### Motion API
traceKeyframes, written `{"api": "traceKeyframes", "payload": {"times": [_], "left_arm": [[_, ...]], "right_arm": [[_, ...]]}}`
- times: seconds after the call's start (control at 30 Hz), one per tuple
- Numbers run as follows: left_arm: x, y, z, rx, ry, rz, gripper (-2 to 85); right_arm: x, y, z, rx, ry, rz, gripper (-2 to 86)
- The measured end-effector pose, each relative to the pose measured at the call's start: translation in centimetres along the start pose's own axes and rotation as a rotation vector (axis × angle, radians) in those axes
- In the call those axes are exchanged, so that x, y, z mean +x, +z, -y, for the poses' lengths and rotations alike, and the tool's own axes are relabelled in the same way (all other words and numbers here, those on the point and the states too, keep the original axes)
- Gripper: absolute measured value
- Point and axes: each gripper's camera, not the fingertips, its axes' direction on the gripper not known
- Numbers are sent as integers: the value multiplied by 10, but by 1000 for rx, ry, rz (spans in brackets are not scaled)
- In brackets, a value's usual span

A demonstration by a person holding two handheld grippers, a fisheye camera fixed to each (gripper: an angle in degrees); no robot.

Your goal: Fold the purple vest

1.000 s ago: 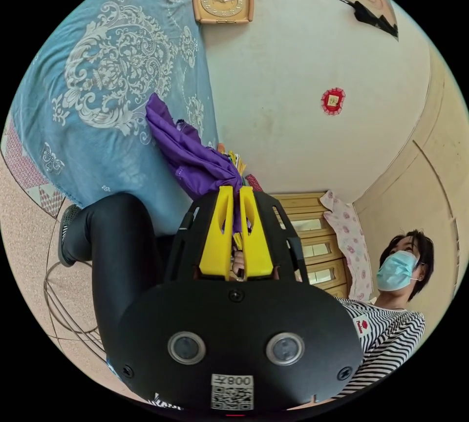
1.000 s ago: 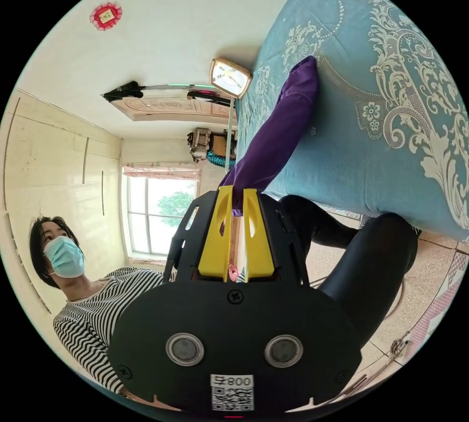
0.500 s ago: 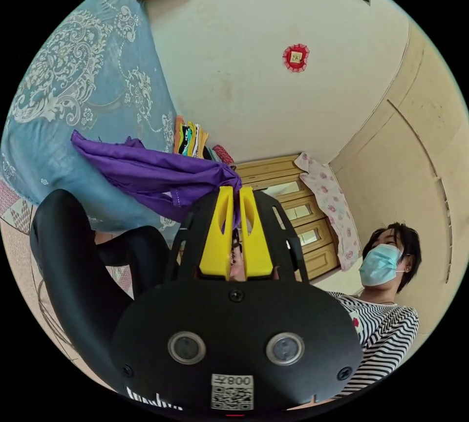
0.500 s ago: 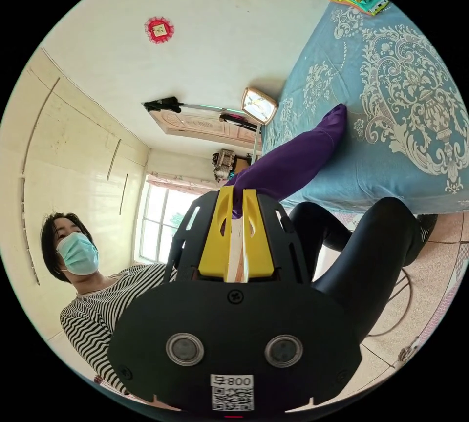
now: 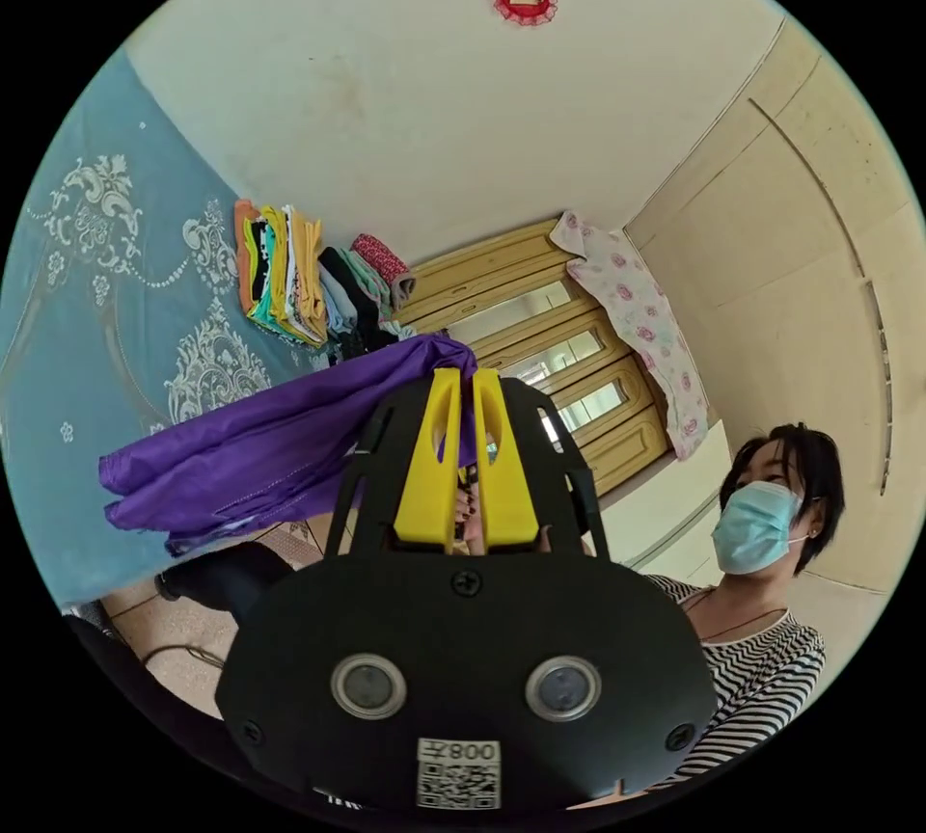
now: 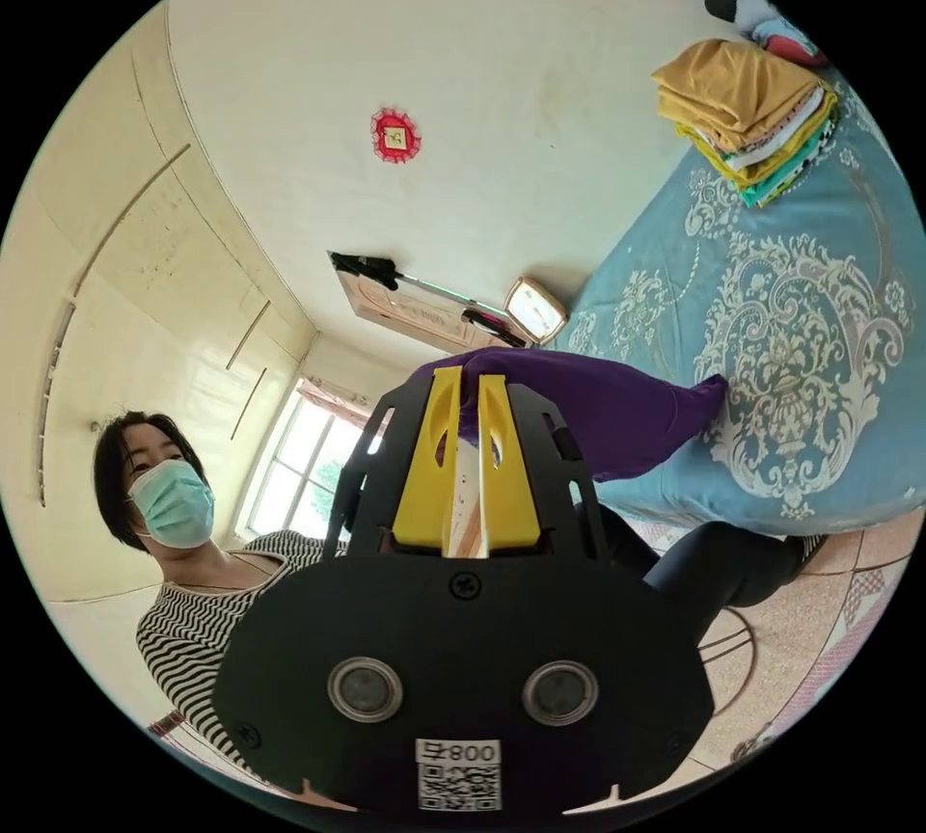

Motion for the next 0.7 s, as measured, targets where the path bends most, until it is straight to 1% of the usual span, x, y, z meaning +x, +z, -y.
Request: {"api": "traceKeyframes", "payload": {"times": [0.23, 0.4, 0.5, 0.57, 0.6, 0.63, 0.67, 0.7], "left_arm": [[-31, 120, 122, -32, 49, -34, 22], [-47, 186, 173, -83, 125, -59, 23], [-81, 218, 176, -132, 111, -47, 22], [-117, 236, 167, -171, 46, -41, 23], [-144, 248, 157, -207, -2, -22, 23], [-172, 260, 144, -252, -56, 37, 23], [-188, 266, 137, -274, -91, 61, 23], [-218, 279, 122, -325, -171, 86, 23]], "right_arm": [[-58, -37, 90, 86, -89, -119, 20], [-105, -64, 145, 134, -167, -215, 21], [-108, -76, 152, 120, -161, -324, 22], [-94, -83, 145, 103, -121, -383, 23], [-78, -88, 137, 92, -77, -424, 23], [-68, -91, 133, 87, -48, -447, 23], [-45, -97, 122, 77, 26, -496, 23], [-20, -102, 111, 60, 105, -537, 23]]}}
